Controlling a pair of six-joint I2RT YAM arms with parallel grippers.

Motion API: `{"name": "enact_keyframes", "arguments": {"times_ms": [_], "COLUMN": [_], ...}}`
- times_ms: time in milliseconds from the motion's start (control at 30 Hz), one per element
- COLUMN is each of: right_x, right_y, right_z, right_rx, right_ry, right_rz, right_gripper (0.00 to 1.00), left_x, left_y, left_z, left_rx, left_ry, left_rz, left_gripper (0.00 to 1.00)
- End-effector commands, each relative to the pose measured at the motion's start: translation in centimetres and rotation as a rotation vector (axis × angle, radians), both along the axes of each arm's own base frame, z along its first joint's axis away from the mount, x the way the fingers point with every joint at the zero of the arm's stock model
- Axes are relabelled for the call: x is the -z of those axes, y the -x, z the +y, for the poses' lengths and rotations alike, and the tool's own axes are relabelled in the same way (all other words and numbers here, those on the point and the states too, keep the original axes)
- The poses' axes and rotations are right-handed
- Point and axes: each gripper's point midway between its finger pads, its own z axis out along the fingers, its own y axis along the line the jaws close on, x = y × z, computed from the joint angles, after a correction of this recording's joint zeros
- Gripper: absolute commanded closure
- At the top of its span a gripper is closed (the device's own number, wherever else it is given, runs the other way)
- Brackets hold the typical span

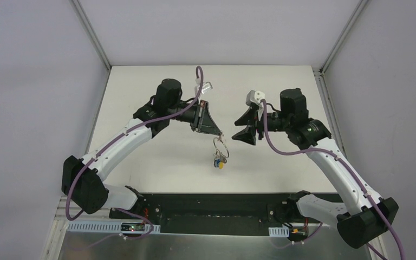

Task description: Put the keys on the keyring

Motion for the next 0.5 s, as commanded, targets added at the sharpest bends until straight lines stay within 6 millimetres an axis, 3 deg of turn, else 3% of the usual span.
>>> {"name": "enact_keyframes", "arguments": {"times_ms": [0,167,467], "right_x": [-1.9,-0.9,1.7], "right_y": [2.3,1.6,-0.5], "right_z": [0.3,1.1,2.6], "right_rx": [-0.116,-0.12,-0.05], "right_ry": [-0.096,-0.122,-0.11], "right_rz": [0.05,0.142,0.233], "right_gripper": [0.37,0.33,0.32], "left_x": [-3.4,-3.3,-3.0], "left_y": [-2.1,-3.8,-4.3], "left_z": [0.8,1.3,1.2], "left_rx": [-0.119,-0.2,-0.23], "left_ry": [0.055,0.07,0.078], "left_rz": [-0.078,-0.039,-0.024], "left_gripper": [1.0,1.0,1.0]}}
